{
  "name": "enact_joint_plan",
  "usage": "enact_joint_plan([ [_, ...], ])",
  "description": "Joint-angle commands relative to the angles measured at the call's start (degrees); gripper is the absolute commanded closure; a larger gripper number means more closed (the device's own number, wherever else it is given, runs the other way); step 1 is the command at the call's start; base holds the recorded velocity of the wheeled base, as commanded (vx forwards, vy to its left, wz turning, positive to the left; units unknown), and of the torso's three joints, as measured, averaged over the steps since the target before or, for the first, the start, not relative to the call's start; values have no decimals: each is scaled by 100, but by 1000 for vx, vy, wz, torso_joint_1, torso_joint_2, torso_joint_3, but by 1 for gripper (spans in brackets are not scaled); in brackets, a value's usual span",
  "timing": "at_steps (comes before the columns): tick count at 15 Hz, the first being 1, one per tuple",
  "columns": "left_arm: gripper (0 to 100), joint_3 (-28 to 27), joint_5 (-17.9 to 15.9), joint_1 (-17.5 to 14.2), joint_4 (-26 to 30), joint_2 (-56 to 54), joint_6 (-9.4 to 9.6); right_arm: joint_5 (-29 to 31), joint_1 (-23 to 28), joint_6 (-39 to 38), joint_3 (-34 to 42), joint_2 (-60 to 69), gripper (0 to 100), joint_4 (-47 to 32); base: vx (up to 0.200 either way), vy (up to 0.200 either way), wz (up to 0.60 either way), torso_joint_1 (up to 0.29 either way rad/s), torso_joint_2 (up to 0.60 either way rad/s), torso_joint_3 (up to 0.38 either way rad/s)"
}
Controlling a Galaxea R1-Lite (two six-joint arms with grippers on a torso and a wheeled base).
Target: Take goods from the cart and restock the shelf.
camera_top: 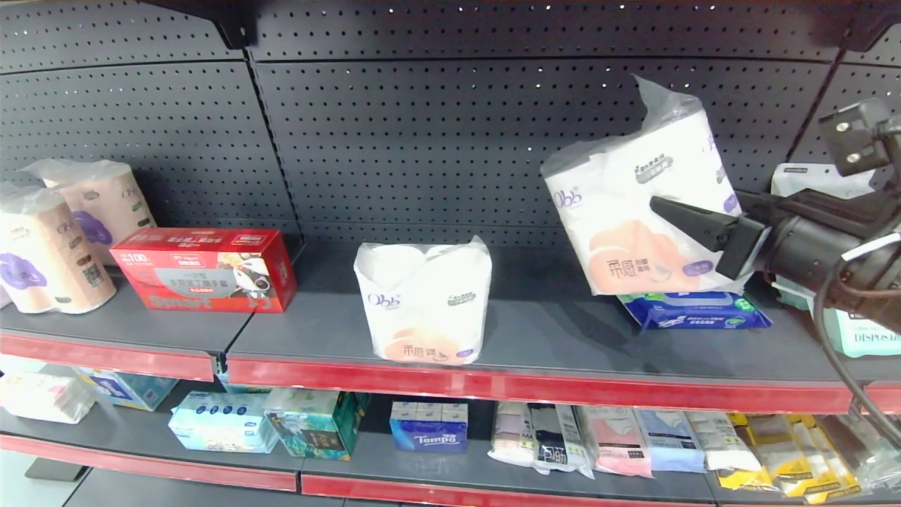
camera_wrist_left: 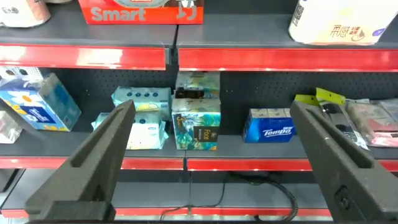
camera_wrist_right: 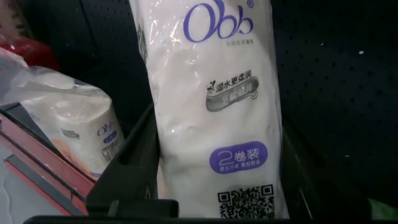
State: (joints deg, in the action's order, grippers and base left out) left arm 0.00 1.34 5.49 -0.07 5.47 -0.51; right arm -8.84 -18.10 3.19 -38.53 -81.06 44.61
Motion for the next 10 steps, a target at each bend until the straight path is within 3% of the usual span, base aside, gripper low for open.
enact_joint_plan([
  [1,0,0,-2,-4,-1,6,-2,-65,-44,-161,-128,-552,100,215,0,0,0,0,0,0],
  [6,0,0,-2,-4,-1,15,-2,-698,88,-565,-295,-1765,100,1578,0,0,0,0,0,0],
  [9,0,0,-2,-4,-1,15,-2,-1103,158,-653,-541,-2248,100,1771,0,0,0,0,0,0],
  [10,0,0,7,-4,-1,15,-2,-1480,228,-645,-611,-2353,100,1771,0,0,0,0,0,0],
])
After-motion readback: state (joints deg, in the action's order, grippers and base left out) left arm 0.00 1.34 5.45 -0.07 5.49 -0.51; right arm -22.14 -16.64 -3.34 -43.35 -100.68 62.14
